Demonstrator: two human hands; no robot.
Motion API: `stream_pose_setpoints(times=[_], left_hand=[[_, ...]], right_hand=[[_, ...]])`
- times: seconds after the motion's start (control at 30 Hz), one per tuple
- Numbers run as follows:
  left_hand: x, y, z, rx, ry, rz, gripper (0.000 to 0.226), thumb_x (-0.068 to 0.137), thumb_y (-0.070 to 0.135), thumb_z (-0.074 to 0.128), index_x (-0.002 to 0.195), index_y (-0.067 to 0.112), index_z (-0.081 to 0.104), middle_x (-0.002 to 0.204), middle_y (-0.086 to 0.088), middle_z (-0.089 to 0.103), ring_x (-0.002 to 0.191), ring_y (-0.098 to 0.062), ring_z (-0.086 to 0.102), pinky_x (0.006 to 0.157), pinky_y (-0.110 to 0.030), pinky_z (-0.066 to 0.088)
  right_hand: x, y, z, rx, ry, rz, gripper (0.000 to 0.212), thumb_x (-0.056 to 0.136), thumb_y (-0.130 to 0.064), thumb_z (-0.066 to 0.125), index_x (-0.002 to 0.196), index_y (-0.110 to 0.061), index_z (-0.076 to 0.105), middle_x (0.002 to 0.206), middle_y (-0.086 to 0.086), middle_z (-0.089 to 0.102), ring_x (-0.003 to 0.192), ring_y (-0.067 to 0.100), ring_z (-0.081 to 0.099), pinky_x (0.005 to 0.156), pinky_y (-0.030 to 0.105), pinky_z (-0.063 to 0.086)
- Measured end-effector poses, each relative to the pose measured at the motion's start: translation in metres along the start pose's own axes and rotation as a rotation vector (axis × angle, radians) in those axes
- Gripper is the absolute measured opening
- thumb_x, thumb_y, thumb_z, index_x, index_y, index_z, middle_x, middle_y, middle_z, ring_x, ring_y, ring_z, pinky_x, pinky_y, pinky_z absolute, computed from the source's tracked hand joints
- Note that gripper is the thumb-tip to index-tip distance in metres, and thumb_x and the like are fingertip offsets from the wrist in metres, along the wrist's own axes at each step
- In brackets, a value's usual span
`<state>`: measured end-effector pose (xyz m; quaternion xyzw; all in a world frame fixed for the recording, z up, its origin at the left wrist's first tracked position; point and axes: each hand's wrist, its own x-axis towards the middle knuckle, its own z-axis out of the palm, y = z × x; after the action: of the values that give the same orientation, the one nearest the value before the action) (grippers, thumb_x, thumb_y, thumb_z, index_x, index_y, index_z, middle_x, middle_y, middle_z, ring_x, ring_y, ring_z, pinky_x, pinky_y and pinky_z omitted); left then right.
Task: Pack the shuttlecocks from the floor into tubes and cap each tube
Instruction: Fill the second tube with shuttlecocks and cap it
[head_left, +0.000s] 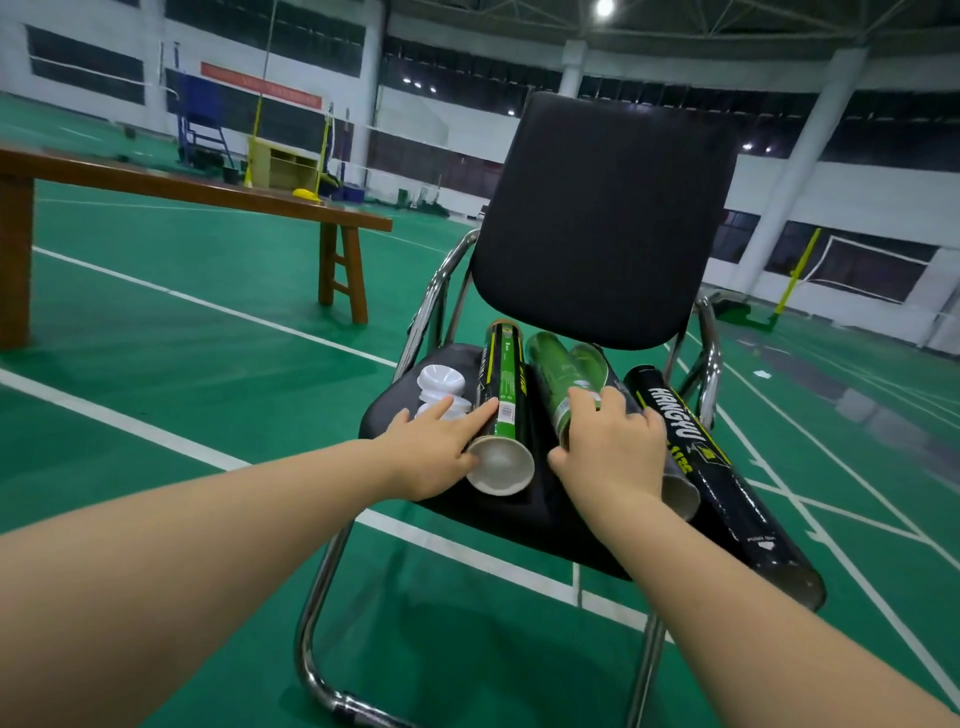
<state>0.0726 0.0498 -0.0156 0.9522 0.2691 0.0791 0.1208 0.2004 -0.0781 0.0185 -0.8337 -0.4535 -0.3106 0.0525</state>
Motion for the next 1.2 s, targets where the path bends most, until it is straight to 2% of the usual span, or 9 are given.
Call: stream_pose_setpoints(times=[0.13,0.3,0.4,0.63,0.73,0.83,0.97,1.07,1.2], left_hand=[[-0.003,0.010,-0.005,0.045,0.063,0.020,0.069,0.095,0.041,0.038,0.148,0.032,-0.005,0.156,0.004,0.015,0.143,-0.018,0.003,0.111,-0.054,0.010],[-0.017,0.020,-0.014,-0.006,0.161,0.019,0.091,0.084,0.056,0.054,0.147,0.032,-0.008,0.156,0.002,0.015,0.142,-0.018,0.014,0.112,-0.049,0.016],[-0.028,0.028,-0.023,-0.039,0.282,0.056,0.102,0.078,0.056,0.062,0.147,0.031,-0.009,0.156,0.000,0.014,0.141,-0.021,0.018,0.111,-0.048,0.024],[-0.045,0.042,-0.056,-0.007,0.587,0.224,0.109,0.072,0.040,0.075,0.135,0.044,-0.014,0.156,-0.004,0.011,0.140,-0.024,0.018,0.113,-0.046,0.022],[-0.060,0.040,-0.066,0.065,0.600,0.286,0.103,0.075,0.036,0.073,0.135,0.046,-0.011,0.156,0.002,0.010,0.143,-0.019,0.009,0.114,-0.051,0.012],[-0.080,0.028,-0.070,0.153,0.594,0.348,0.099,0.074,0.040,0.072,0.145,0.037,0.003,0.156,0.007,0.013,0.143,-0.015,0.007,0.113,-0.050,0.005],[-0.114,0.007,-0.067,0.234,0.575,0.426,0.091,0.066,0.043,0.077,0.141,0.021,0.030,0.147,0.001,0.037,0.140,-0.020,0.023,0.110,-0.053,0.011],[-0.141,-0.006,-0.061,0.299,0.579,0.468,0.090,0.058,0.042,0.082,0.131,0.019,0.035,0.135,-0.003,0.051,0.132,-0.023,0.039,0.107,-0.054,0.018],[-0.173,-0.016,-0.048,0.353,0.594,0.479,0.084,0.049,0.037,0.083,0.117,0.017,0.039,0.114,-0.007,0.062,0.107,-0.027,0.060,0.098,-0.053,0.035]], right_hand=[[-0.002,0.008,-0.019,0.041,0.070,0.008,0.050,0.083,-0.032,0.058,0.128,-0.014,0.043,0.123,0.013,0.049,0.100,0.033,0.058,0.102,0.042,0.029],[-0.012,0.007,-0.027,0.085,0.232,0.034,0.053,0.055,-0.019,0.080,0.103,-0.005,0.063,0.096,0.021,0.062,0.066,0.038,0.063,0.088,0.054,0.044],[-0.020,-0.002,-0.042,0.134,0.276,0.042,0.055,0.049,-0.021,0.083,0.099,-0.006,0.065,0.092,0.019,0.064,0.061,0.036,0.062,0.087,0.054,0.046],[-0.048,-0.037,-0.083,0.269,0.328,-0.008,0.060,0.051,-0.031,0.083,0.104,-0.011,0.064,0.103,0.014,0.066,0.075,0.031,0.067,0.092,0.050,0.045],[-0.062,-0.050,-0.099,0.324,0.345,-0.038,0.055,0.055,-0.030,0.079,0.105,-0.014,0.064,0.105,0.011,0.066,0.079,0.029,0.067,0.094,0.048,0.044],[-0.077,-0.061,-0.108,0.411,0.336,-0.074,0.049,0.061,-0.034,0.067,0.107,-0.016,0.062,0.109,0.009,0.064,0.083,0.029,0.066,0.095,0.048,0.043],[-0.099,-0.078,-0.110,0.554,0.293,-0.148,0.048,0.065,-0.037,0.055,0.110,-0.018,0.059,0.110,0.005,0.062,0.090,0.028,0.063,0.092,0.045,0.044],[-0.114,-0.092,-0.108,0.627,0.272,-0.211,0.050,0.067,-0.039,0.047,0.111,-0.018,0.057,0.111,0.004,0.061,0.095,0.027,0.061,0.091,0.044,0.046],[-0.138,-0.108,-0.102,0.712,0.245,-0.250,0.053,0.064,-0.039,0.048,0.111,-0.017,0.058,0.111,0.005,0.062,0.098,0.027,0.061,0.086,0.041,0.046]])
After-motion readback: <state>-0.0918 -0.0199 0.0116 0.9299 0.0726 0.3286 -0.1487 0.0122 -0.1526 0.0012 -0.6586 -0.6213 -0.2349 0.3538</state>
